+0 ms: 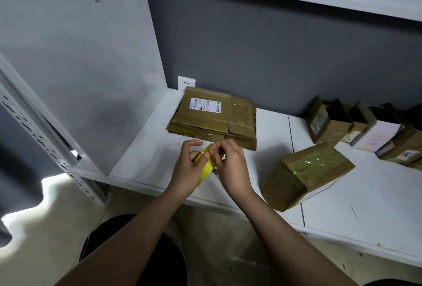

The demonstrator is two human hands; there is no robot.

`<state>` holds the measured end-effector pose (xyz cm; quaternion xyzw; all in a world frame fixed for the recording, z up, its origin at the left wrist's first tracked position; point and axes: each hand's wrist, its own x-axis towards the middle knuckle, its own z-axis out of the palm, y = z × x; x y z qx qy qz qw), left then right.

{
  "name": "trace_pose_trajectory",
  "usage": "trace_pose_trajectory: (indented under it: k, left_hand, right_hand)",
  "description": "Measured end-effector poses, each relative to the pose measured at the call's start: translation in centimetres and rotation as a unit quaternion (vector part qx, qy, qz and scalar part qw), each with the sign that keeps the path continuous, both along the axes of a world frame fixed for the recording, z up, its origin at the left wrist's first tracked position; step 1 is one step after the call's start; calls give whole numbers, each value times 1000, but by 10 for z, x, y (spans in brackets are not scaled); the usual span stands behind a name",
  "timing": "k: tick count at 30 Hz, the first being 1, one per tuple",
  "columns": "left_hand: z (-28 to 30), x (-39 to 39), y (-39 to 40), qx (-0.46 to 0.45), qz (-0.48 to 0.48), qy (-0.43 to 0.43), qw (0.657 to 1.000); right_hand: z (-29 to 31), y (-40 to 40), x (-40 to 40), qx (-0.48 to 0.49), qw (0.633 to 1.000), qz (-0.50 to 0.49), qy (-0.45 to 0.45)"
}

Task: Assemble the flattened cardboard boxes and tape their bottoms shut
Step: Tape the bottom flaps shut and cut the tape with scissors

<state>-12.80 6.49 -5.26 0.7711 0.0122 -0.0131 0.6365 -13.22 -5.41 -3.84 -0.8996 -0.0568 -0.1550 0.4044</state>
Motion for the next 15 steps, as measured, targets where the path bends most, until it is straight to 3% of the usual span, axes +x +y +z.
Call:
trace_pose_trajectory:
  k: [5,9,15]
  left_hand:
    - [-1,2,4,2,0,10,1000]
    - [1,3,11,-40,10,29,999]
    - [0,1,20,-64,-17,52,996]
  right_hand:
    - [-9,4,6,14,999,-7,34]
    - [-15,5,11,25,1000,12,-2]
    - [-22,11,20,151,988,0,32]
